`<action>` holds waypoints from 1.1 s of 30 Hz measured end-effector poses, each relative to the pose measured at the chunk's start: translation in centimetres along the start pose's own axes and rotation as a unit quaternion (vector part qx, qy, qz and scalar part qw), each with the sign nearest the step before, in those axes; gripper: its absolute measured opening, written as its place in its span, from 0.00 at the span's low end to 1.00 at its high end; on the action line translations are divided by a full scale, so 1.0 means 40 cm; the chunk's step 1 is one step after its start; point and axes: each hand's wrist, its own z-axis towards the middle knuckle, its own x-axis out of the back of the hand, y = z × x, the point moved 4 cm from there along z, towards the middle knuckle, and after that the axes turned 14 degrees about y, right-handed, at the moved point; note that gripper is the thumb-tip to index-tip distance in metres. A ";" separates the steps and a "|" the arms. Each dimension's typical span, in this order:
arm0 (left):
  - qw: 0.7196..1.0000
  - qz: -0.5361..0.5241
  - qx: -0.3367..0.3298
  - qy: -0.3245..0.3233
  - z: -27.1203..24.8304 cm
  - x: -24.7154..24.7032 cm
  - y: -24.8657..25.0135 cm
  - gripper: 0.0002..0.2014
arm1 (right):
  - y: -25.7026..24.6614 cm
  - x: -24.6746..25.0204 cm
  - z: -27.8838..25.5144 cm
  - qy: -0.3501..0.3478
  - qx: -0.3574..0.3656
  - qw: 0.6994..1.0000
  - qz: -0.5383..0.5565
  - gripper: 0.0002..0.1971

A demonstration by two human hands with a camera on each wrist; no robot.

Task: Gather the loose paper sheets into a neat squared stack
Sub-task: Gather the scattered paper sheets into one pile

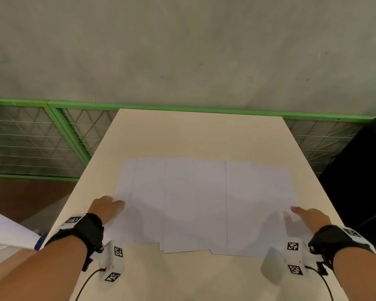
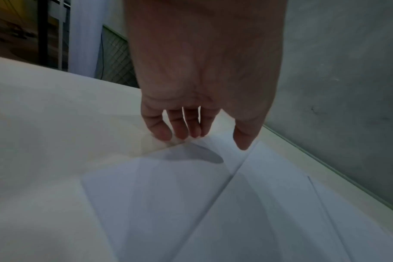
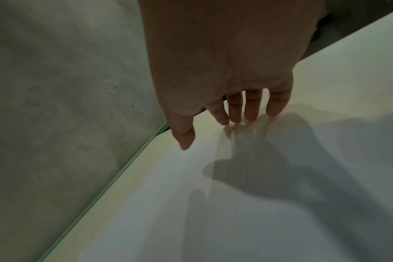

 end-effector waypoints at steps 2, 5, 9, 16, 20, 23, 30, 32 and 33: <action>1.000 0.001 -0.011 -0.010 0.004 0.002 0.009 0.25 | -0.014 -0.003 0.001 -0.023 0.000 0.999 0.027 0.32; 1.000 -0.009 0.008 -0.020 0.019 -0.002 0.018 0.26 | -0.039 -0.016 0.010 -0.053 -0.003 0.997 0.061 0.30; 0.999 0.001 0.029 -0.017 0.030 -0.011 0.037 0.38 | -0.065 -0.034 0.009 -0.064 -0.008 0.994 0.086 0.28; 0.994 -0.036 0.101 0.034 0.023 -0.018 0.077 0.32 | -0.092 -0.034 -0.006 -0.056 -0.048 0.994 0.080 0.29; 0.987 -0.118 0.105 0.023 0.028 -0.021 0.078 0.28 | -0.123 -0.059 -0.033 -0.098 -0.011 0.990 0.101 0.26; 0.978 -0.175 0.110 -0.005 0.030 -0.013 0.074 0.26 | -0.140 -0.067 -0.043 -0.093 -0.025 0.988 0.117 0.27; 0.968 -0.226 0.103 -0.044 0.020 -0.002 0.092 0.22 | -0.180 -0.092 -0.075 -0.118 -0.045 0.978 0.167 0.25; 0.964 -0.242 0.101 -0.054 0.010 -0.001 0.100 0.20 | -0.198 -0.100 -0.085 -0.122 -0.033 0.976 0.179 0.24; 0.963 -0.245 0.099 -0.056 0.006 -0.002 0.104 0.22 | -0.204 -0.108 -0.095 -0.136 -0.029 0.971 0.195 0.22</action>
